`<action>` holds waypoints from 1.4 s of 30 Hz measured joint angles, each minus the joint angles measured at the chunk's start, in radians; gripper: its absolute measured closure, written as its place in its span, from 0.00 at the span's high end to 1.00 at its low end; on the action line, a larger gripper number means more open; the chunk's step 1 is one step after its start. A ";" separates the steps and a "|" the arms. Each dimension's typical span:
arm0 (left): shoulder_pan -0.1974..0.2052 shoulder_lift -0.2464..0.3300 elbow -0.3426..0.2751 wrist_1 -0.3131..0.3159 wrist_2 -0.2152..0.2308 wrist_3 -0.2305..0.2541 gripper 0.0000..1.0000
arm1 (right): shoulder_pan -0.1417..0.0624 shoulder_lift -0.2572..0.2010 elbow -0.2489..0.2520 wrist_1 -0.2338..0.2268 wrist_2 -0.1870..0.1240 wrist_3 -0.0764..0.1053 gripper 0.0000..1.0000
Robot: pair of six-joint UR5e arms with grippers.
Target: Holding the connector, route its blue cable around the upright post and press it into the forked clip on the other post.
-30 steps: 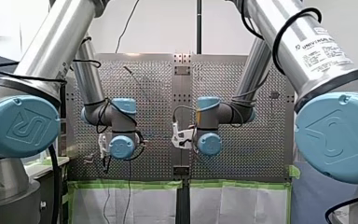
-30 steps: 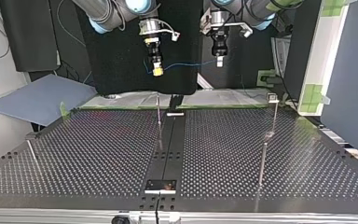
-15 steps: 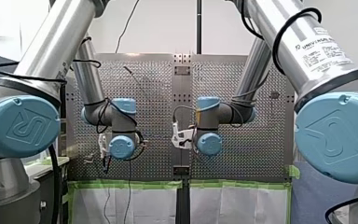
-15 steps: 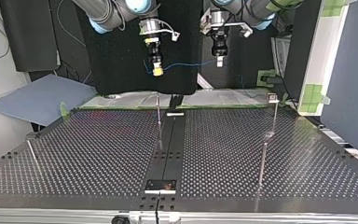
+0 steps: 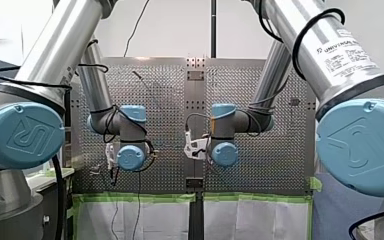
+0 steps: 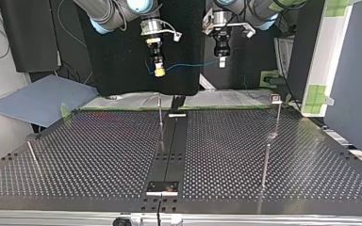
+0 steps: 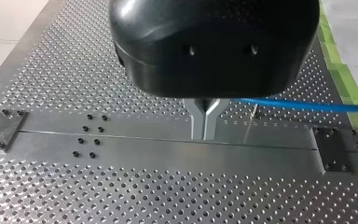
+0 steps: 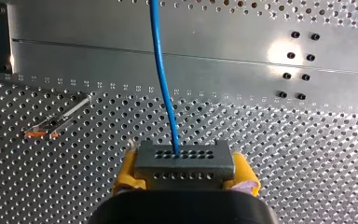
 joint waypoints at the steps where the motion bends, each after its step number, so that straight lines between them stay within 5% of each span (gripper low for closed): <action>1: 0.000 0.000 0.000 0.000 0.000 0.000 0.00 | 0.000 0.000 0.000 0.000 0.000 0.000 0.00; 16: 0.001 -0.003 0.000 0.000 0.000 0.003 0.00 | 0.000 0.000 0.000 0.001 0.000 0.000 0.00; 28: 0.002 -0.079 0.000 0.000 0.000 0.009 0.00 | 0.000 0.000 0.000 0.005 0.000 0.000 0.00; 42: 0.002 -0.087 0.000 0.000 0.000 0.009 0.00 | 0.005 0.005 -0.005 0.010 0.005 0.005 0.00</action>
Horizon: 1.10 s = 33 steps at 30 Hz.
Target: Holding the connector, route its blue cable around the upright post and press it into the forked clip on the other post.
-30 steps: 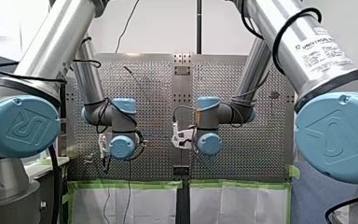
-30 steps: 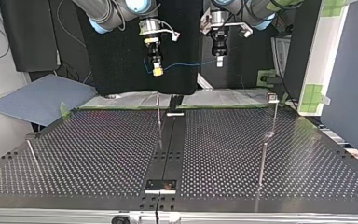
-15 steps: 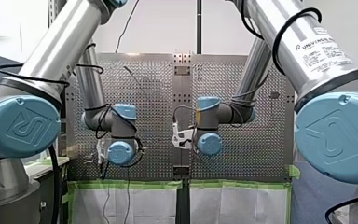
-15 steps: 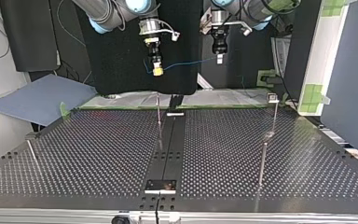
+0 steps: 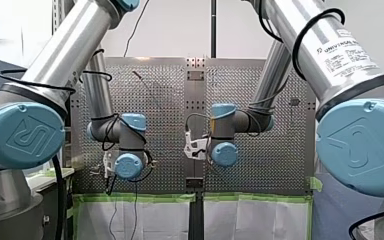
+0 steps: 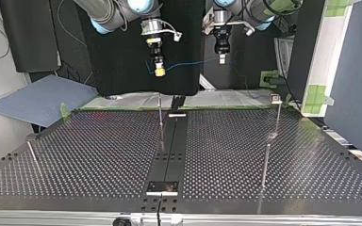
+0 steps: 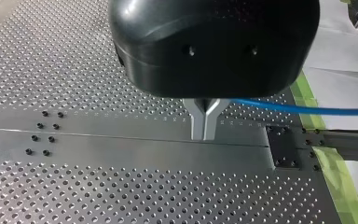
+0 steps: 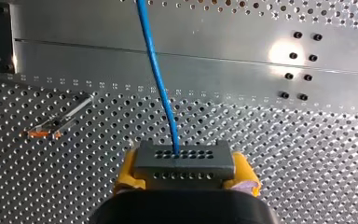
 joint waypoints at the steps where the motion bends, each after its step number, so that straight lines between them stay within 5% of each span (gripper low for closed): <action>1: 0.000 0.000 0.000 0.000 0.000 0.000 0.00 | 0.004 0.004 -0.004 0.004 0.004 0.004 0.00; 14: 0.000 0.000 0.000 0.000 0.000 0.000 0.00 | 0.102 0.112 -0.102 0.050 0.038 0.107 0.00; 25: -0.001 0.004 -0.004 -0.004 -0.003 0.004 0.00 | 0.109 0.202 -0.107 0.051 0.039 0.119 0.00; 33: 0.000 0.057 -0.038 -0.052 0.012 0.057 0.00 | 0.120 0.206 -0.070 0.096 0.092 0.172 0.00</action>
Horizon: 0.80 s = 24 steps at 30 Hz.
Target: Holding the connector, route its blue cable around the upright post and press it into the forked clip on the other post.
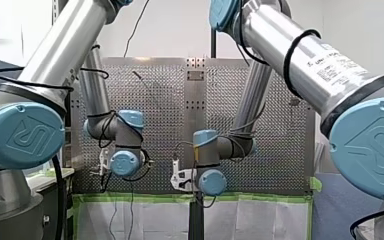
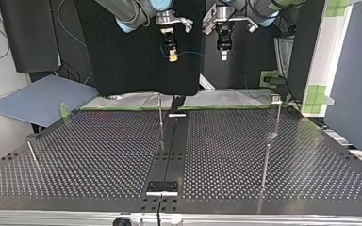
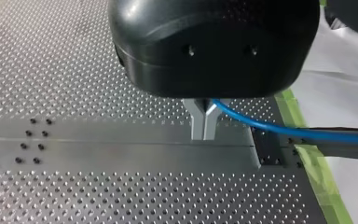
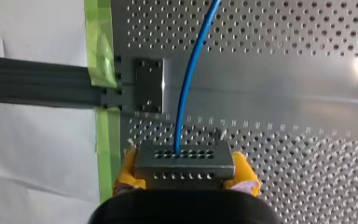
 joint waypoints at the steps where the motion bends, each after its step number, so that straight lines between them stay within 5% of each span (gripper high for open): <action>1: 0.001 0.008 -0.001 -0.008 0.007 0.007 0.00 | 0.000 -0.008 0.002 0.008 0.009 0.009 0.00; 5: 0.005 0.043 -0.012 -0.042 0.022 0.022 0.00 | -0.006 -0.047 0.004 0.038 0.041 0.044 0.00; 9: 0.013 0.079 -0.029 -0.073 0.006 0.016 0.00 | -0.018 -0.083 0.004 0.070 0.048 0.060 0.00; 24: 0.025 0.209 -0.031 -0.101 -0.002 0.015 0.00 | -0.036 -0.214 0.004 0.181 0.017 0.058 0.00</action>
